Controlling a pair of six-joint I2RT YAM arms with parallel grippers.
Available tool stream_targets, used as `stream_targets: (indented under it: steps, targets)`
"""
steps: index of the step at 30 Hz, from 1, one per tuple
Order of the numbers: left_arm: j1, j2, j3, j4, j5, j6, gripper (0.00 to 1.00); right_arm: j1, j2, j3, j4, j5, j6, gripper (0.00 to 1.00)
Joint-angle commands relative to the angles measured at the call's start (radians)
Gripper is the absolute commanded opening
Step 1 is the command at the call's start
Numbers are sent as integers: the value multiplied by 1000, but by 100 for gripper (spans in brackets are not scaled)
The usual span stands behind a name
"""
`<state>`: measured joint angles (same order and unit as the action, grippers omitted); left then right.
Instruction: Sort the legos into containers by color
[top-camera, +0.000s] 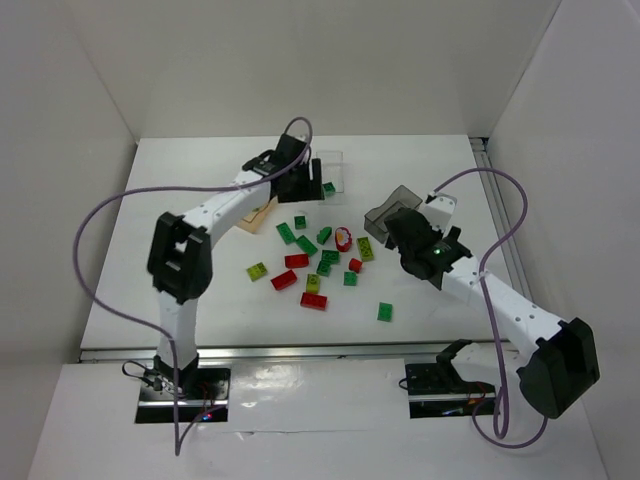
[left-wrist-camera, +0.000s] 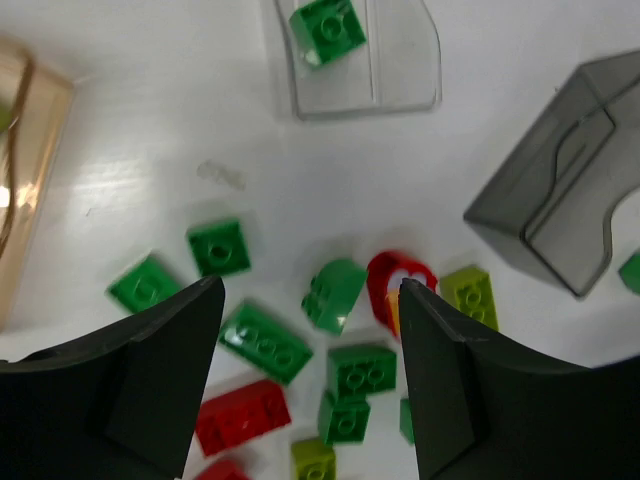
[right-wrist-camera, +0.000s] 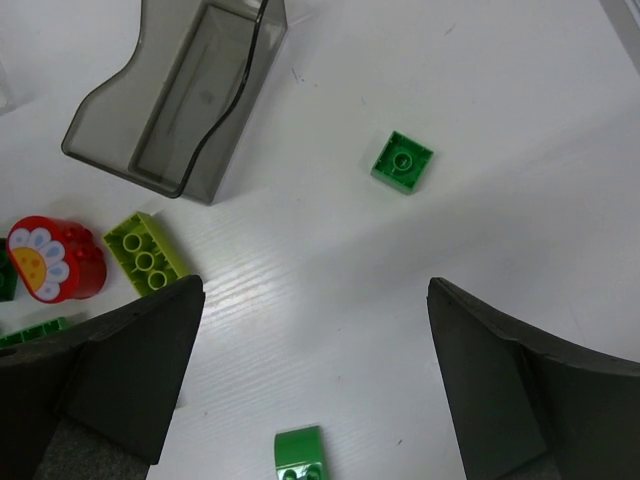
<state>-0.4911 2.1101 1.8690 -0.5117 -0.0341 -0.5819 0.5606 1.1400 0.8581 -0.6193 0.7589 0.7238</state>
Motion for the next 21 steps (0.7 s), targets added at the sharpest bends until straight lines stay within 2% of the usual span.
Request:
stream_targets:
  steps: [1,3,4,7,9,12,16,21]
  targets:
    - [-29,-287,-278,-43,-102,-30,79,9,-34,4,47,3,5,100]
    - [-29,-358,-399,-106,-144,-123,79,18,-43,-16,59,-9,5,100]
    - [-29,-384,-506,-120,-154,-157,85,18,-43,-16,70,-19,5,100]
    - [-29,-452,-649,-187,-219,-323,91,27,-34,-25,90,-44,5,100]
    - [-29,-473,-689,-197,-240,-415,94,27,-22,-15,90,-56,5,100]
    - [-29,-473,-712,-211,-262,-466,100,27,-2,-5,90,-76,-6,100]
    - [-29,-446,-702,-269,-305,-570,100,27,-2,-5,90,-76,-15,100]
    - [20,-400,-731,-269,-293,-581,100,27,-11,-14,90,-86,-24,100]
